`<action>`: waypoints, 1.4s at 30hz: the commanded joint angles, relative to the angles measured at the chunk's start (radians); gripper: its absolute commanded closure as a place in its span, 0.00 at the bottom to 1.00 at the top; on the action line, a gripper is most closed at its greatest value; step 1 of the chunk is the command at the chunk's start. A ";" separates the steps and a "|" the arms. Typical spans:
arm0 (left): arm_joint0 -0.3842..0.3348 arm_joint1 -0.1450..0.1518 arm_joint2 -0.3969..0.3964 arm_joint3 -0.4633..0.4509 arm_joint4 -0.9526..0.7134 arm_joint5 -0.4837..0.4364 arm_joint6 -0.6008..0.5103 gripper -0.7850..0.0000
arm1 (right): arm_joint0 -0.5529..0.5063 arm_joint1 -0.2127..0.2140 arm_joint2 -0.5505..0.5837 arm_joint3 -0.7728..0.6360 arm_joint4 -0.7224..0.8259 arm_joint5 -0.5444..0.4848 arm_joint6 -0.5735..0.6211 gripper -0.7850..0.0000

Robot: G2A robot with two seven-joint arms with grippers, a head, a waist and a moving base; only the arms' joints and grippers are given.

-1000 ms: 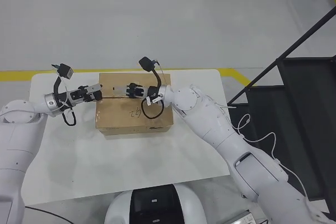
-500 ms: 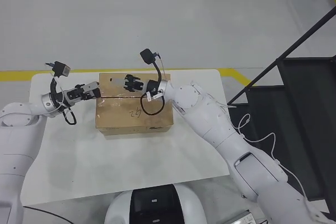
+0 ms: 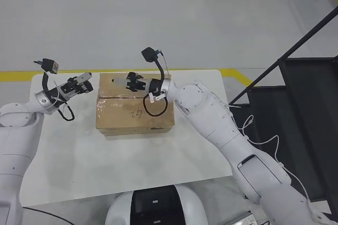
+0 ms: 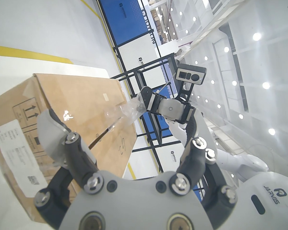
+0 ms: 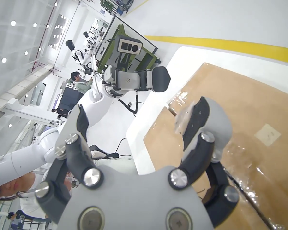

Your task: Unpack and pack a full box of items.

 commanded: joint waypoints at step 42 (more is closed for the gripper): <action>0.033 0.025 -0.069 -0.071 -0.020 0.046 -0.039 0.00 | -0.102 0.080 0.222 -0.228 0.086 -0.066 0.240 0.00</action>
